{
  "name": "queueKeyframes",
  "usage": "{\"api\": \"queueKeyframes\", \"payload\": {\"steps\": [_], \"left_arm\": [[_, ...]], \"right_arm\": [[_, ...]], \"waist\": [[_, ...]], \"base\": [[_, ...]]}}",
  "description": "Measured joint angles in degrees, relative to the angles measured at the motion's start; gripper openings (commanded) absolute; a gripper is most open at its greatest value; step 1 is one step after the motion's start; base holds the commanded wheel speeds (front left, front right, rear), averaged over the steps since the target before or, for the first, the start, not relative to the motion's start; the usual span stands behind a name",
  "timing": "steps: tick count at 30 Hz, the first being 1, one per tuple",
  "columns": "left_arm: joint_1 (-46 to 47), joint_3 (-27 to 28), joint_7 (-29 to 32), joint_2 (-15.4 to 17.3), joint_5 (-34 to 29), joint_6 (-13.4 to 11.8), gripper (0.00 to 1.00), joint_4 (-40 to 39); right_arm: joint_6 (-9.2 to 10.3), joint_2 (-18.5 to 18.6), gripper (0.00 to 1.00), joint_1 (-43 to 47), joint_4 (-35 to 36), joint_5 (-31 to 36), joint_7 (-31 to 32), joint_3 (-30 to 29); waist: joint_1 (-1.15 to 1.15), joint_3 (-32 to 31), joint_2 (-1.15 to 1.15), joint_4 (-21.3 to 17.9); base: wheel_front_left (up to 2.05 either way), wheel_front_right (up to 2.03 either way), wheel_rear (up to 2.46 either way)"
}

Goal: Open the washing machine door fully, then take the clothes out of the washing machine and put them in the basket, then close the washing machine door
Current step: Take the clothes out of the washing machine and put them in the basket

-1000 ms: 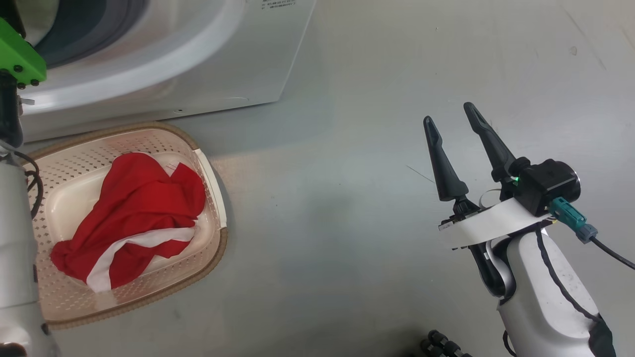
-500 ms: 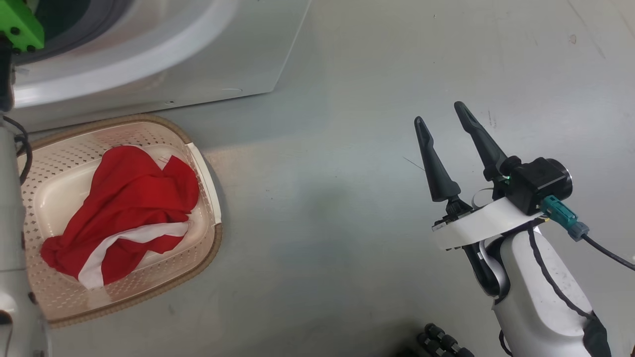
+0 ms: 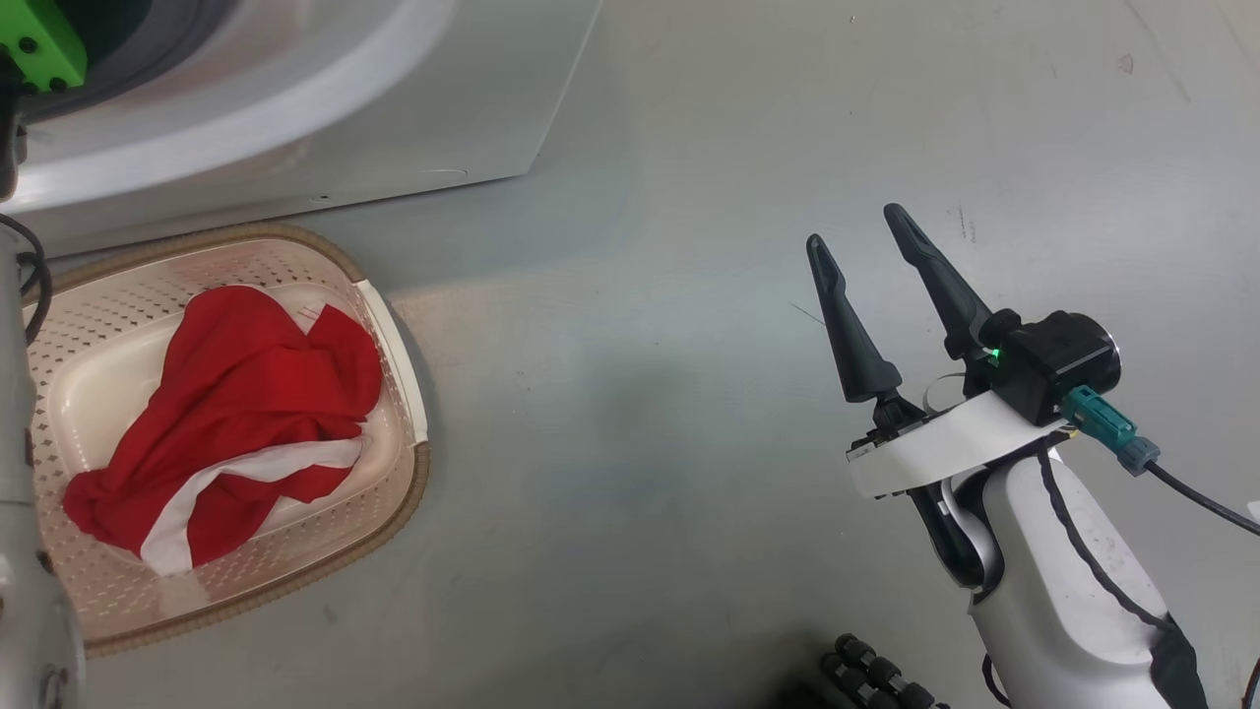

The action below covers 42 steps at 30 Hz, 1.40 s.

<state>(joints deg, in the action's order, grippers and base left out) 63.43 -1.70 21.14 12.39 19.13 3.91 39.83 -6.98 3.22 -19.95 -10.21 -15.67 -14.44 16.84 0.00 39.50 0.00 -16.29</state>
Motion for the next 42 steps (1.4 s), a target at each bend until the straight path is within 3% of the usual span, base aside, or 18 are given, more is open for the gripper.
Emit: {"api": "queueKeyframes", "payload": {"steps": [16,17,18,19,42], "left_arm": [[4.1,1.3,0.7,0.0,1.0,-0.1,1.0,5.8],[4.4,1.3,0.8,0.0,1.0,-0.1,0.69,6.1],[4.7,1.2,1.0,0.0,1.0,-0.1,0.45,6.3],[4.8,1.1,1.1,0.0,1.0,-0.1,0.0,6.6],[5.3,0.3,-5.6,-0.8,0.9,0.5,0.0,11.9]], "right_arm": [[-0.01,0.0,1.0,-1.0,0.0,-0.6,0.0,0.1],[-0.01,0.0,1.0,-1.0,0.0,-0.6,0.0,0.1],[-0.01,0.1,1.0,-1.1,0.0,-0.6,0.0,0.1],[-0.01,0.1,1.0,-1.1,0.0,-0.6,0.0,0.1],[-0.01,0.4,1.0,-2.0,-0.4,-0.8,0.0,-0.9]], "waist": [[0.0,0.8,0.0,-0.2],[0.0,0.9,0.0,-0.2],[0.0,0.9,0.0,-0.2],[0.0,1.0,0.0,-0.1],[0.0,-1.1,0.0,1.0]], "base": [[0.0,0.0,0.0],[0.0,0.0,0.0],[0.0,0.0,0.0],[0.0,0.0,0.0],[0.0,0.0,0.0]]}}
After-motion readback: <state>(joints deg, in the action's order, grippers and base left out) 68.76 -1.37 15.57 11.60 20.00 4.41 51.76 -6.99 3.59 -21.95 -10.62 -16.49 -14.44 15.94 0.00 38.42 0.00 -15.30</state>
